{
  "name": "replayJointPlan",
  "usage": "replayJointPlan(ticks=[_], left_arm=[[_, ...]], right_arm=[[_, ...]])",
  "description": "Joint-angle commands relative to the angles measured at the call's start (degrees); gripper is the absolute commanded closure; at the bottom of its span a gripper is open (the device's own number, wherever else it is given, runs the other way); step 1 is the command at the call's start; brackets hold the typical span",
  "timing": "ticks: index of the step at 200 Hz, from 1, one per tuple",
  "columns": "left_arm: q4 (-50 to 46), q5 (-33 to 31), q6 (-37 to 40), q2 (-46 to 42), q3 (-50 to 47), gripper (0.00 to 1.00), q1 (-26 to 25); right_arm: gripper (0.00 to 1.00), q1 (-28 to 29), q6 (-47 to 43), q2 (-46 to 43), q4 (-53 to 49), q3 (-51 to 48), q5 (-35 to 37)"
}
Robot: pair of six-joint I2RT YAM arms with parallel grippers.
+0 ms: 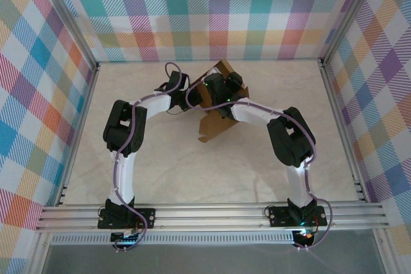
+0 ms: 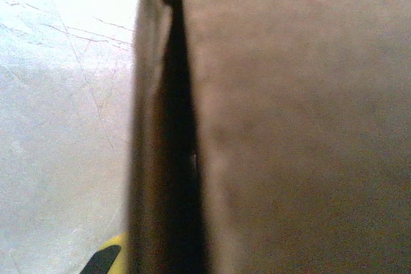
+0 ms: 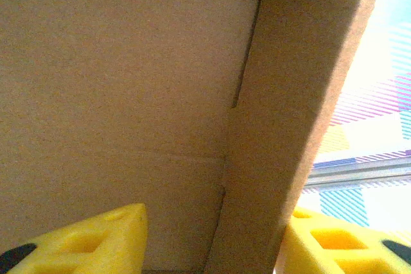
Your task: Fold the paper box
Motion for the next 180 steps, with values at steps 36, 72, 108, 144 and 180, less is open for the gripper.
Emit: replayJointPlan(ticks=[36, 72, 108, 144, 180], left_arm=[[0.9, 2.8, 1.2, 0.0, 2.1, 1.0, -1.7], [0.6, 2.7, 1.2, 0.3, 2.4, 1.0, -1.7], [-0.7, 2.3, 2.4, 0.4, 3.0, 1.0, -1.7], [-0.8, 2.6, 2.5, 0.2, 3.2, 1.0, -1.7], [-1.2, 2.6, 3.1, -0.3, 3.0, 1.0, -1.7]], right_arm=[[0.22, 0.9, 6.6, -5.1, -5.0, 0.1, -5.8], [0.1, 1.0, 12.5, -10.4, -11.5, -0.1, -7.9], [0.08, 0.9, 20.8, -17.4, -17.6, -0.8, -13.9], [0.11, -0.3, 23.5, -20.1, -20.4, -1.4, -18.2], [0.23, -9.0, 33.2, -26.5, -25.0, -5.0, -43.7]])
